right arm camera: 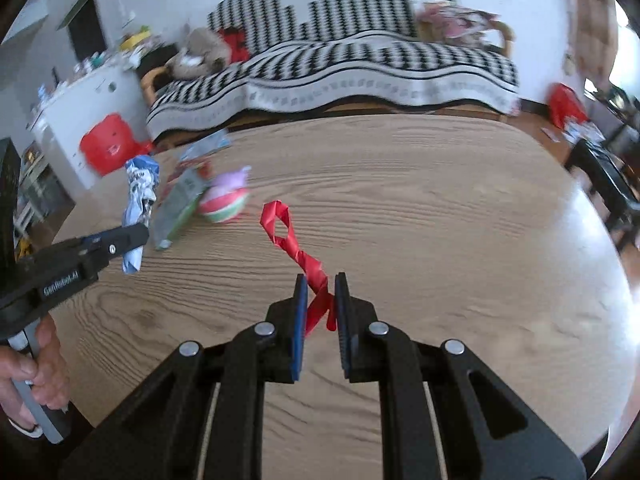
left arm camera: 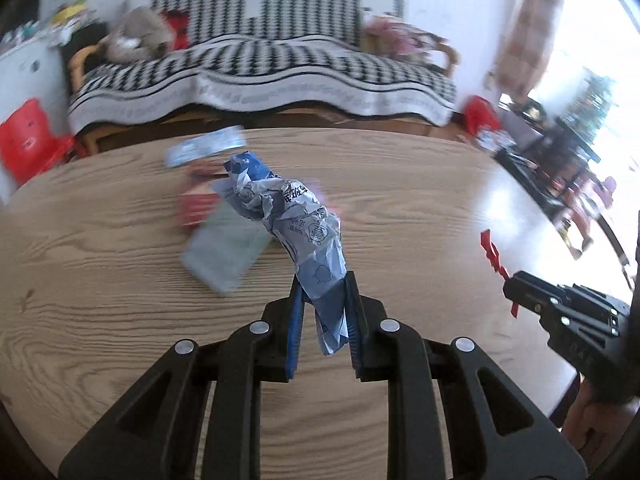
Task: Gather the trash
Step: 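Carry the wrapper and ribbon to the black bin and open both tools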
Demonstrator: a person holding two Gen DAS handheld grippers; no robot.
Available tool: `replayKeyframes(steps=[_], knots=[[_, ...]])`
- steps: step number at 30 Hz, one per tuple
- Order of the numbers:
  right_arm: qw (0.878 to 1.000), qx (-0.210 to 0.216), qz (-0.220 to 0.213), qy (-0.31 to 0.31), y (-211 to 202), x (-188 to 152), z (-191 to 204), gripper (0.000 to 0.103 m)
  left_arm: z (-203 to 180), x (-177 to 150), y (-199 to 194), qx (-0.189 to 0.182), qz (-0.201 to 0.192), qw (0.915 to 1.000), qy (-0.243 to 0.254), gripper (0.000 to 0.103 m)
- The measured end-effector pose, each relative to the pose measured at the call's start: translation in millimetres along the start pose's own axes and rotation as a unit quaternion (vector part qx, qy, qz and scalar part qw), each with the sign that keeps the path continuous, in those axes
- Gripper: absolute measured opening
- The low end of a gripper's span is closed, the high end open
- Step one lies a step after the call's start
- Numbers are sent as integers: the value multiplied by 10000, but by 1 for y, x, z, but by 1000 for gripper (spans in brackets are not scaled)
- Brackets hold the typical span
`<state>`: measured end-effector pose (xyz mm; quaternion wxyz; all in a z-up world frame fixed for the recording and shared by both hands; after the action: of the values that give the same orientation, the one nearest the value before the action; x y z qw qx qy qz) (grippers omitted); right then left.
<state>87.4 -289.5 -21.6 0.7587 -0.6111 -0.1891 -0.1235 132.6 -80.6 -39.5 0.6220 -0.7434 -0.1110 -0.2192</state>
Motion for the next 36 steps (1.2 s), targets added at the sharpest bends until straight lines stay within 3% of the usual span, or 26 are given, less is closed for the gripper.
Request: replayKeyframes(steps=[7, 14, 19, 25, 30, 36], knots=[[9956, -341, -189, 851, -54, -51, -101, 14, -117, -16, 7, -501, 50, 9946, 902, 19], [9819, -735, -384, 1701, -102, -123, -200, 14, -240, -48, 18, -1065, 153, 9774, 1817, 19], [9655, -993, -438, 2369, -131, -191, -269, 14, -326, -83, 27, -1464, 278, 9564, 2511, 19], [9400, -1253, -437, 3144, -158, -274, -340, 14, -401, -123, 44, -1783, 485, 9308, 3154, 19], [9155, -1245, -382, 3807, -168, -335, -385, 14, -449, -155, 71, -2055, 931, 9097, 3485, 19], [8916, -1214, -252, 4356, -168, -375, -413, 14, -487, -180, 99, -2347, 1369, 8885, 3697, 19]])
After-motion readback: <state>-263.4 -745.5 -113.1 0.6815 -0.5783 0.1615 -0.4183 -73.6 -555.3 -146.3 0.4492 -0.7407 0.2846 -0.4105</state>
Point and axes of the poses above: each gripper's, at about its wrist camera, not at the fingertips, and y roughly the way its jaws point, z to its left, x to its top, the point moved 3 cm from there along y, roughly the way its jaws point, and after that the axes turned 15 degrees about z, right-handed, at the moved point
